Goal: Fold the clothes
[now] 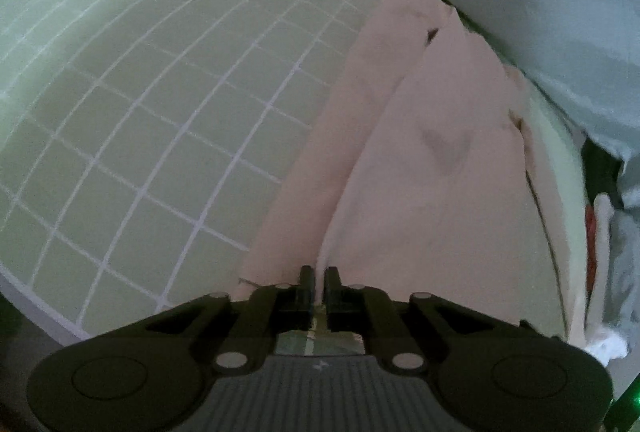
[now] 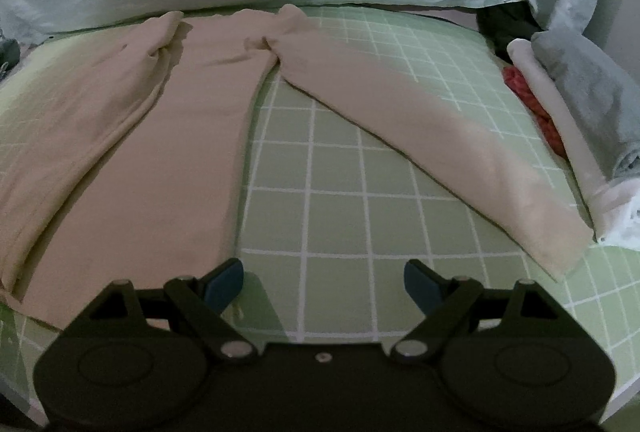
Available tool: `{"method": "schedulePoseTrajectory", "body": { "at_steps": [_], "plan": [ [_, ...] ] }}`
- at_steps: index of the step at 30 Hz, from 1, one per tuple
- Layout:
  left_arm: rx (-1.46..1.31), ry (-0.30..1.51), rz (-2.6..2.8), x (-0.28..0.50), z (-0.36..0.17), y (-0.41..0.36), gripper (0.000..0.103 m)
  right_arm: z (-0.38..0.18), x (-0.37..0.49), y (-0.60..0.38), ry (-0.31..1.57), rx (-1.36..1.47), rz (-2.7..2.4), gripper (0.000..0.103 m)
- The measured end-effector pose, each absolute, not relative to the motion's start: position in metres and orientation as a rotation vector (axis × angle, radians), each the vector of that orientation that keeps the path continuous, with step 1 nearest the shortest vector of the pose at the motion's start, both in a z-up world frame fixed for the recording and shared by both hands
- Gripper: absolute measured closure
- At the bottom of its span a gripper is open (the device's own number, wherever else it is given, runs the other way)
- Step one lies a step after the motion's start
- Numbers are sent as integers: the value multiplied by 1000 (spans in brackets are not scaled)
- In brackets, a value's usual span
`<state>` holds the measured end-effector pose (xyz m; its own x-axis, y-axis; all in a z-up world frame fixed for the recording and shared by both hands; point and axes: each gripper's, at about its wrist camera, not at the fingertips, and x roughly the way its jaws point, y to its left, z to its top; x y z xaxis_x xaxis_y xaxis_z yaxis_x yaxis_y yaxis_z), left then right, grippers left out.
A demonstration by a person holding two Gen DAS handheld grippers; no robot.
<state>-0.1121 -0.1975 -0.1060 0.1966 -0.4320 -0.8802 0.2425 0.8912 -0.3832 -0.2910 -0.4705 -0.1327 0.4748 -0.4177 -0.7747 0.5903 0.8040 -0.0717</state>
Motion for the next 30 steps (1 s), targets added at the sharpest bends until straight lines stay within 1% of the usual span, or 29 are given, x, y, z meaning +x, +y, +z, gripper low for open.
{"method": "schedulePoseTrajectory", "body": {
  "at_steps": [1,2,3,4,5,6,7,8,10,18,27,29,30],
  "plan": [
    [-150,1293,-479,-110,-104,-200,73,-132,-290,-471,881,222,-631,15],
    [-127,1285,-481,-107,-100,-203,51,-131,-288,-473,876,228,-639,15],
    [-107,1264,-482,-105,-95,-206,40,-129,-287,-475,869,235,-646,15],
    [-87,1242,-483,-102,-91,-208,26,-128,-286,-477,862,241,-653,15],
    [-69,1216,-487,-101,-85,-212,22,-126,-285,-479,855,248,-660,15],
    [-53,1190,-491,-99,-79,-215,21,-124,-283,-482,846,251,-667,15],
    [-43,1175,-493,-96,-74,-220,17,-121,-282,-485,835,254,-673,15],
    [-34,1159,-494,-93,-71,-225,10,-119,-280,-488,825,256,-679,15],
    [-12,1132,-489,-89,-66,-234,4,-115,-277,-495,808,264,-690,14],
    [84,1109,-488,-82,-68,-277,3,-114,-284,-547,778,350,-810,14],
    [118,1104,-463,-67,-70,-306,2,-132,-318,-615,797,481,-1108,14],
    [124,1107,-457,-63,-70,-310,2,-136,-326,-624,800,508,-1156,12],
    [127,1109,-453,-62,-70,-312,2,-139,-329,-628,800,531,-1166,9]
  ]
}}
